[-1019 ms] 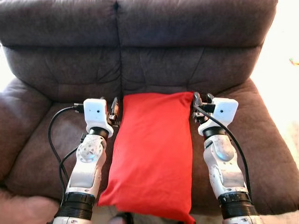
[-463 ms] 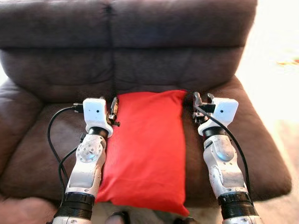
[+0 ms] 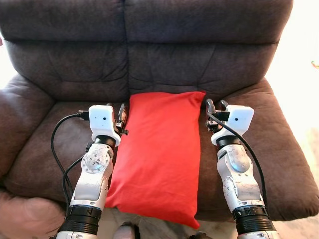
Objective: Move the pillow to the sofa from floor
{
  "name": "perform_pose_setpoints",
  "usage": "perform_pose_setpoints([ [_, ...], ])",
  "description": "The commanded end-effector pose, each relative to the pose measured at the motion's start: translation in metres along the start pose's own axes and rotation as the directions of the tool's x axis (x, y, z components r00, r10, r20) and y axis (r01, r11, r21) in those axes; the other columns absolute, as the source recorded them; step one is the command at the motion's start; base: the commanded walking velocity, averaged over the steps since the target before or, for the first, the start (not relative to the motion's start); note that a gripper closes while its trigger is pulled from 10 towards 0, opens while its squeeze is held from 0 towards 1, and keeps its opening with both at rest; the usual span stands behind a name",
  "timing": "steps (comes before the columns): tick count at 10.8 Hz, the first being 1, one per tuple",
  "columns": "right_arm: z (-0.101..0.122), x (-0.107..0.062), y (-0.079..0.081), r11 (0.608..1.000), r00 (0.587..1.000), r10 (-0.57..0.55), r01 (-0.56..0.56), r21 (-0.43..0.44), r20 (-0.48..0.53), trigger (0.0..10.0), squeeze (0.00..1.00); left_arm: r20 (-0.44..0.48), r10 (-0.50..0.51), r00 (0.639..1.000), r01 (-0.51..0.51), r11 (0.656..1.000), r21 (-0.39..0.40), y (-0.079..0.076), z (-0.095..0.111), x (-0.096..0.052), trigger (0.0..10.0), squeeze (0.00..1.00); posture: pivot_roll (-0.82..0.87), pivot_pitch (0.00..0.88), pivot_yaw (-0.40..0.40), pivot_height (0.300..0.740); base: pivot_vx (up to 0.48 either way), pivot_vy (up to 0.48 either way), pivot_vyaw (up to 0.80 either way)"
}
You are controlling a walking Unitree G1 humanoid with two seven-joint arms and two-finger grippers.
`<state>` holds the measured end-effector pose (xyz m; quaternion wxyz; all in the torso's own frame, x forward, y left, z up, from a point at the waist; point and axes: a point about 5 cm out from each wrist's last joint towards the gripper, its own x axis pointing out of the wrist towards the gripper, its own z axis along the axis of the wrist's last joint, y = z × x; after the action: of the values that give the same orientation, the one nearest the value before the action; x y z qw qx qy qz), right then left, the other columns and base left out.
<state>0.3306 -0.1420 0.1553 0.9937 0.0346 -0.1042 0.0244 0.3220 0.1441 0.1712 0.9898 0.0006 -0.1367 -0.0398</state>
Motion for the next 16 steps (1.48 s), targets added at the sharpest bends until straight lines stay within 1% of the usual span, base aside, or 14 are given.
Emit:
perform_pose_setpoints([
  [1, 0.0013, 0.0, 0.0012, 1.0, 1.0, 0.004, -0.004, 0.003, 0.005, 10.0, 0.0, -0.006, 0.005, 1.0, -0.005, 1.0, 0.019, 0.0026, -0.0014, -0.0005, 10.0, 0.0, 0.06, 0.137, 0.037, 0.69, 0.0, 0.0, 0.0],
  [8, 0.0017, 0.0001, 0.003, 1.0, 1.0, 0.018, -0.018, 0.004, 0.009, 10.0, 0.0, -0.004, 0.004, 1.0, -0.004, 1.0, 0.018, 0.0019, -0.001, 0.0001, 10.0, 0.0, 0.05, 0.131, 0.037, 0.69, 0.0, 0.0, 0.0],
  [10, 0.0001, -0.0007, 0.002, 1.0, 1.0, 0.015, -0.015, -0.003, 0.0, 10.0, 0.0, -0.007, 0.005, 1.0, -0.005, 1.0, 0.018, 0.0022, -0.0015, -0.0005, 10.0, 0.0, 0.05, 0.138, 0.035, 0.69, 0.0, 0.0, 0.0],
  [11, -0.0018, -0.0005, 0.002, 1.0, 1.0, 0.012, -0.012, -0.001, -0.02, 10.0, 0.0, -0.008, 0.006, 1.0, -0.006, 1.0, 0.019, 0.0026, -0.0016, -0.0007, 10.0, 0.0, 0.06, 0.139, 0.034, 0.69, 0.0, 0.0, 0.0],
  [12, -0.0003, 0.0002, 0.0034, 1.0, 1.0, 0.021, -0.02, 0.011, -0.01, 10.0, 0.0, -0.008, 0.007, 1.0, -0.007, 1.0, 0.02, 0.0031, -0.0015, -0.0007, 10.0, 0.0, 0.06, 0.141, 0.034, 0.67, 0.0, 0.0, 0.0],
  [14, -0.0002, 0.0002, 0.0043, 1.0, 1.0, 0.027, -0.027, 0.006, -0.012, 10.0, 0.0, -0.007, 0.008, 1.0, -0.008, 1.0, 0.021, 0.0031, -0.0014, -0.0006, 10.0, 0.0, 0.06, 0.142, 0.034, 0.63, 0.0, 0.0, 0.0],
  [15, -0.0005, 0.0, 0.0046, 1.0, 0.999, 0.03, -0.03, 0.006, -0.015, 10.0, 0.0, -0.007, 0.009, 1.0, -0.009, 1.0, 0.021, 0.0031, -0.0013, -0.0005, 10.0, 0.0, 0.06, 0.143, 0.033, 0.615, 0.0, 0.0, 0.0],
  [16, 0.0006, -0.001, 0.0041, 1.0, 1.0, 0.029, -0.029, 0.002, 0.001, 10.0, 0.0, -0.007, 0.009, 1.0, -0.008, 1.0, 0.021, 0.0029, -0.0012, -0.0005, 10.0, 0.0, 0.06, 0.144, 0.032, 0.61, 0.0, 0.0, 0.0],
])
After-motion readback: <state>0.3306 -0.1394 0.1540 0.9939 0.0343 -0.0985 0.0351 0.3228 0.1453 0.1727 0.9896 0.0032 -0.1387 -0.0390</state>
